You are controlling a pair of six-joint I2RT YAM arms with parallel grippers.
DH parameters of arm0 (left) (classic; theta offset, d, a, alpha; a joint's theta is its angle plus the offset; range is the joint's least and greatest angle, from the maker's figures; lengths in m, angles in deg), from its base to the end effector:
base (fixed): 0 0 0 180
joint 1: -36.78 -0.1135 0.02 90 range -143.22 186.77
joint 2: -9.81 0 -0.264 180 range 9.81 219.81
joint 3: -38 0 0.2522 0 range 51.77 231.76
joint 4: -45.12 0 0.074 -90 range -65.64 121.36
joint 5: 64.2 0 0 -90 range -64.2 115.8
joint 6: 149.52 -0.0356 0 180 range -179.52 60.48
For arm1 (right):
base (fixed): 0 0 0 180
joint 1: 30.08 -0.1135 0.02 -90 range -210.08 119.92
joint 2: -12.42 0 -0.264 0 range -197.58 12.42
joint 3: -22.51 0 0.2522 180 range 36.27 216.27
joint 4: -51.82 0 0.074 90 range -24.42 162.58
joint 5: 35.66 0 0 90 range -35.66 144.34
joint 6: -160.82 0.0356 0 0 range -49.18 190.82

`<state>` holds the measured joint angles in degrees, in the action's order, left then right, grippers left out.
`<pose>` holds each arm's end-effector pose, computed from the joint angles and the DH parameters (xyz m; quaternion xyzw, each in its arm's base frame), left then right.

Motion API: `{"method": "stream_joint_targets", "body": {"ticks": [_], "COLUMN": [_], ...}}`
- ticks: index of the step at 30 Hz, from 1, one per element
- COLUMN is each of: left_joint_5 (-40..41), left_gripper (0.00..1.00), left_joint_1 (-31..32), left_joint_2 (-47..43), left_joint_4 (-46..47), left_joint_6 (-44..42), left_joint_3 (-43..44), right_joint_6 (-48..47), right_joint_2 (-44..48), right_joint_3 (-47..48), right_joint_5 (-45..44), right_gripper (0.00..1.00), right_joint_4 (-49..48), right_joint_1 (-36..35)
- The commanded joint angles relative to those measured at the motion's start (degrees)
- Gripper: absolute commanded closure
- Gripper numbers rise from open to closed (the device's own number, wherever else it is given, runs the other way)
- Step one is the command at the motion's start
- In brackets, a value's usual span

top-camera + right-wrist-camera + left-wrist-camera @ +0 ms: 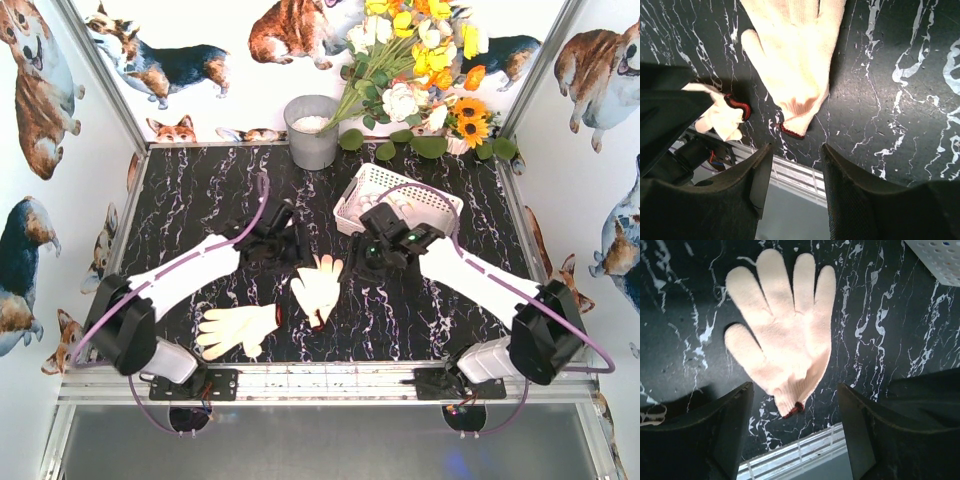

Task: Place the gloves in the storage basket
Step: Move the glove to the center of the board, then turn over the glove at the center of the board.

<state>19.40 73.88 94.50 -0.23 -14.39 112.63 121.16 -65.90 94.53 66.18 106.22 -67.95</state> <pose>0.2417 -0.1877 0.2423 -0.0502 0.9521 -0.2353 0.1886 0.2090 0.1718 0.2494 0.0786 0.9595 0.2467 0.1112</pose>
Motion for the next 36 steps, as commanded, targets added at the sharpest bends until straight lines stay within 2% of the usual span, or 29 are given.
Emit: {"method": "stream_joint_targets", "body": {"ticks": [1,9,14,19,27,31,36], "left_joint_5": [0.3,-0.9,-8.9,-9.7,-10.3,-9.8,-8.7], "left_gripper": [0.38,0.37,0.36,0.35,0.34,0.34,0.34], "left_joint_1": [-1.3,-3.2,-3.7,-4.0,-4.2,-4.4,-4.6], "left_joint_2": [-4.3,-10.6,-11.1,-11.1,-12.7,-13.2,-14.5], "left_joint_4": [-0.7,0.8,8.4,7.1,5.4,3.3,1.4], "left_joint_6": [5.0,6.2,1.2,-3.3,-5.1,-6.1,-7.1], "left_joint_3": [-3.8,-9.1,-11.9,-10.8,-11.7,-11.0,-11.3], "right_joint_6": [2.7,3.8,4.0,2.9,1.0,-1.1,-5.7], "right_joint_2": [-2.3,-9.2,-13.1,-15.9,-20.5,-21.6,-21.8], "right_joint_3": [-1.0,0.1,1.8,3.0,5.2,5.7,8.5], "right_joint_5": [-3.0,-2.9,-5.8,-5.6,-5.0,-5.4,-6.7], "right_gripper": [0.54,0.55,0.57,0.57,0.58,0.67,0.94], "right_joint_4": [-4.8,-6.8,-5.2,-6.8,-7.6,-8.1,-2.2], "right_joint_1": [-1.5,-3.4,-3.6,-3.6,-3.6,-3.4,-3.1]}}
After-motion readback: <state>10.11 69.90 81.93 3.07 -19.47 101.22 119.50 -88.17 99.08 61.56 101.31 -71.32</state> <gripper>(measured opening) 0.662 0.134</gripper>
